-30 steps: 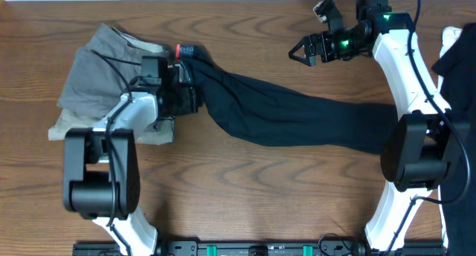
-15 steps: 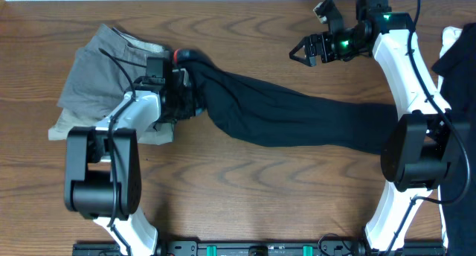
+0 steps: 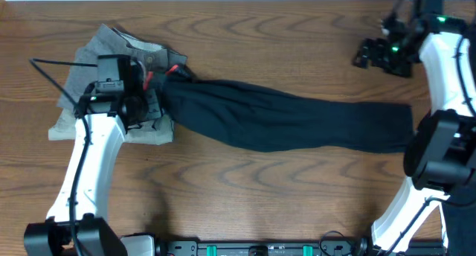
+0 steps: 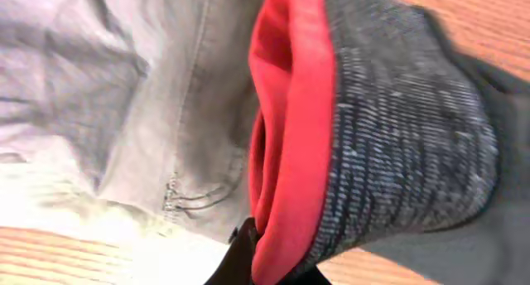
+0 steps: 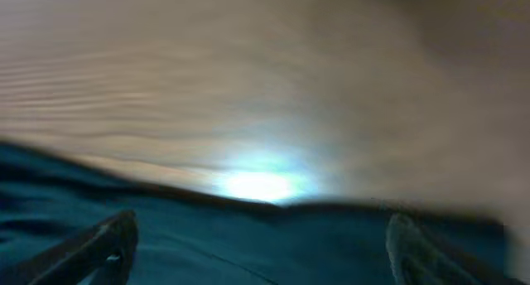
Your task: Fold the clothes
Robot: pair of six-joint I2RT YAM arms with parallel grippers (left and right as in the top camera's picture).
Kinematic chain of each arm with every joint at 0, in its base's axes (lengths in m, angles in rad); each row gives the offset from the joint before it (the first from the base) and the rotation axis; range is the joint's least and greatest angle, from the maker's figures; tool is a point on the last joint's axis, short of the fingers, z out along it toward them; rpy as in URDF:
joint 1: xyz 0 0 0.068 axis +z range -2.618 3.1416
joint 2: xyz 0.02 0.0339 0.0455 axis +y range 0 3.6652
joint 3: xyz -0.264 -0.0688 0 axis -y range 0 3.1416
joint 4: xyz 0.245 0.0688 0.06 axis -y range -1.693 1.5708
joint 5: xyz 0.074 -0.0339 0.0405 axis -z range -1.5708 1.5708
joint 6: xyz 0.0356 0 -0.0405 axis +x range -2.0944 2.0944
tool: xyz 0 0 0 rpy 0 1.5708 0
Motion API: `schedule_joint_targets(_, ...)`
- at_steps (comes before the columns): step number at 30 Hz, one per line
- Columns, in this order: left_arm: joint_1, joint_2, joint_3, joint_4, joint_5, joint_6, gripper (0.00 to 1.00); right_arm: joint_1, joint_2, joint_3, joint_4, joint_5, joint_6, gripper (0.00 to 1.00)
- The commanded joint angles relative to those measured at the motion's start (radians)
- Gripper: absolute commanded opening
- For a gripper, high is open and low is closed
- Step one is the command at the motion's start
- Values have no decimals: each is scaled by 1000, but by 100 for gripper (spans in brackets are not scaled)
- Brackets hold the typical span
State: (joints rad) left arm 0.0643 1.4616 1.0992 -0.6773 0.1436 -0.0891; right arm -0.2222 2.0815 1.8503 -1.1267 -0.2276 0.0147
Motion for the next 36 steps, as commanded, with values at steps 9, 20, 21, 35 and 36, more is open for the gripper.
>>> schedule_joint_targets(9,8,3,20,17,-32,3,6,-207,0,-64,-162,145,86,97)
schedule_joint_targets(20,7,3,20,19,-32,3,6,-249,0,-385,34,141,139,94)
schedule_joint_targets(21,7,3,20,19,-32,3,6,-249,0,-399,44,142,148,93)
schedule_joint_targets(35,7,3,20,20,-32,3,6,-256,-2,-422,84,108,202,1)
schedule_joint_targets(36,7,3,20,20,-32,3,6,-259,-3,-413,83,111,202,1)
